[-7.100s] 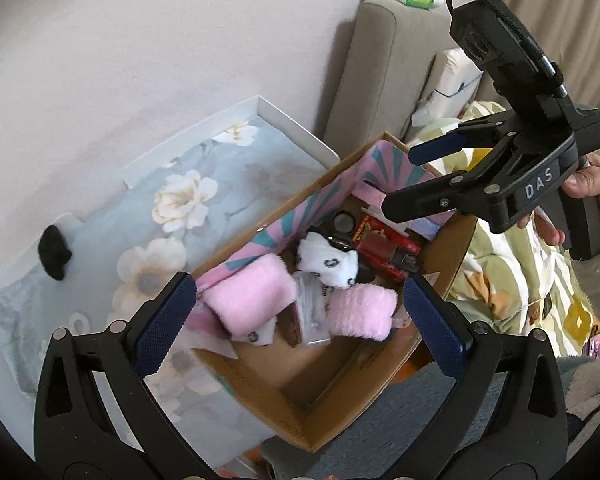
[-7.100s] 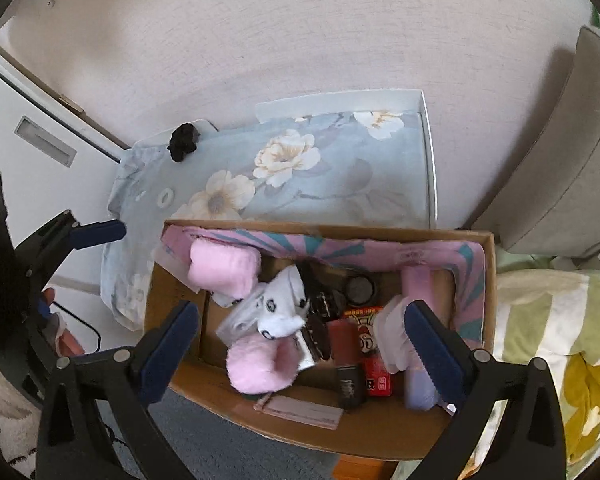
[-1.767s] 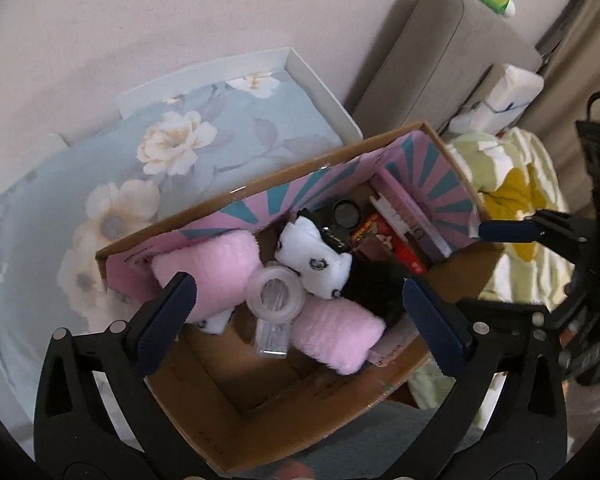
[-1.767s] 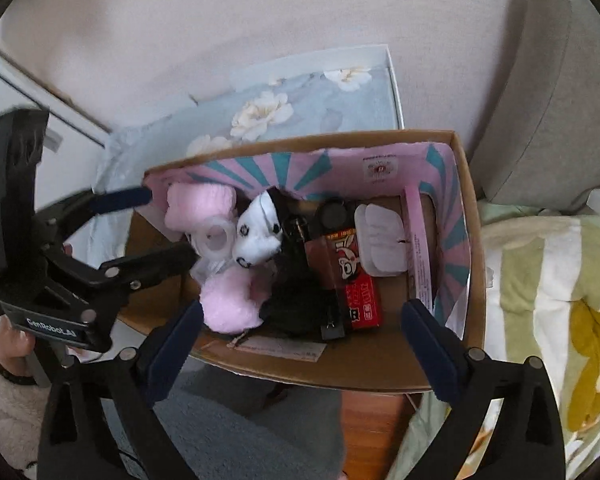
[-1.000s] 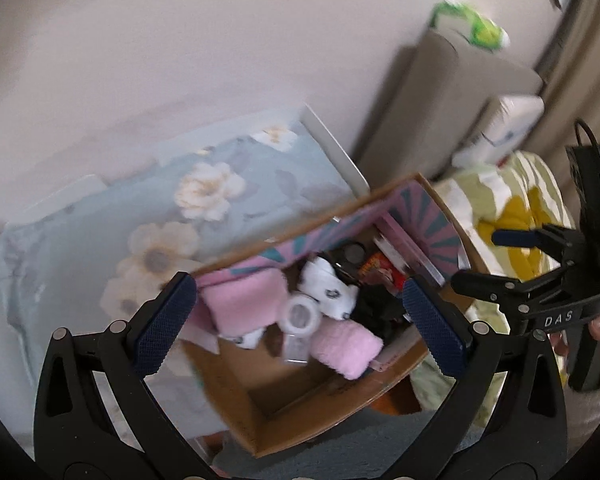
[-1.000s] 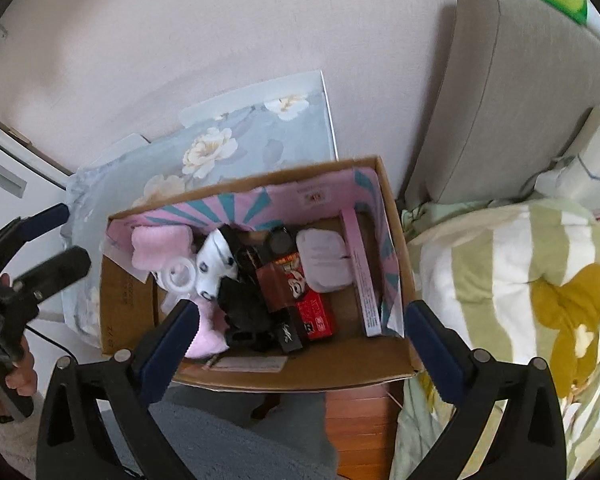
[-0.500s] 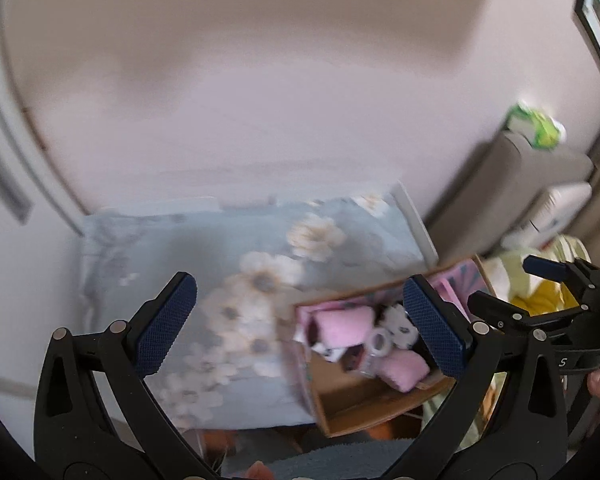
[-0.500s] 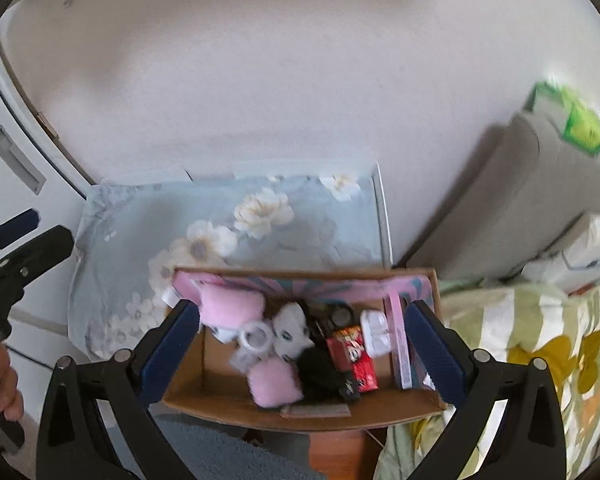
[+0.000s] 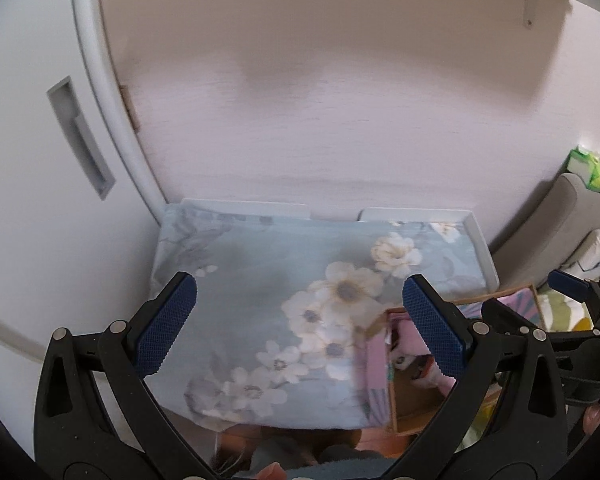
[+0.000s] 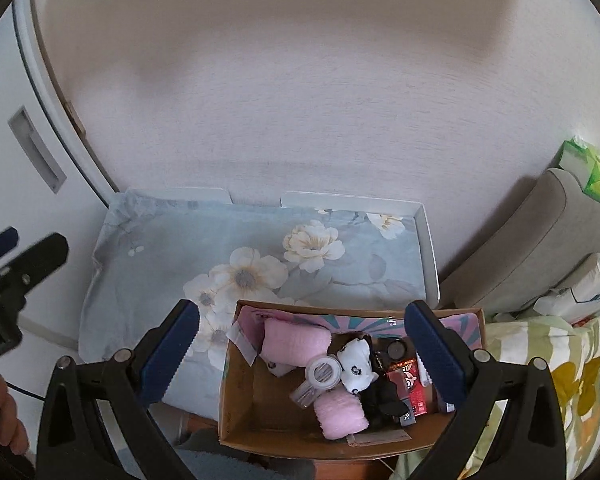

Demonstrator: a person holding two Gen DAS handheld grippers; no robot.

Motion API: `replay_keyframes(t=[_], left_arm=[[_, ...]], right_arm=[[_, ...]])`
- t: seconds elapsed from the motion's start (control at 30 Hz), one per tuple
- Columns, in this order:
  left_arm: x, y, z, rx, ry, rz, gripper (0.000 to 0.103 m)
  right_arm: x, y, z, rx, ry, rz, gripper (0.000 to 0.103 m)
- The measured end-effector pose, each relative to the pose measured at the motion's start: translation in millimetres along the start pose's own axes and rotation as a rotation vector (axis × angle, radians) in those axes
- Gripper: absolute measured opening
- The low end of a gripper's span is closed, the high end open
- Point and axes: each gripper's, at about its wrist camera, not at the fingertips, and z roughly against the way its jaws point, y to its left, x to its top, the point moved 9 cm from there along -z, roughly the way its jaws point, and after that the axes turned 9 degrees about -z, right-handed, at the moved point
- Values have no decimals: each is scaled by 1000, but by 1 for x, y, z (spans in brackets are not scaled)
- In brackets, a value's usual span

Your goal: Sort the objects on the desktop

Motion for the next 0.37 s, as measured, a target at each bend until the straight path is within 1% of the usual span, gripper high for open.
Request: replay_keyframes(t=[0.13, 0.37], left_arm=[[-4, 6, -3, 5, -2, 4, 103], [-1, 6, -6, -6, -17, -13, 103]], right_arm=[[-8, 5, -9, -10, 22, 2, 102], [-11, 6, -17, -13, 46, -8, 102]])
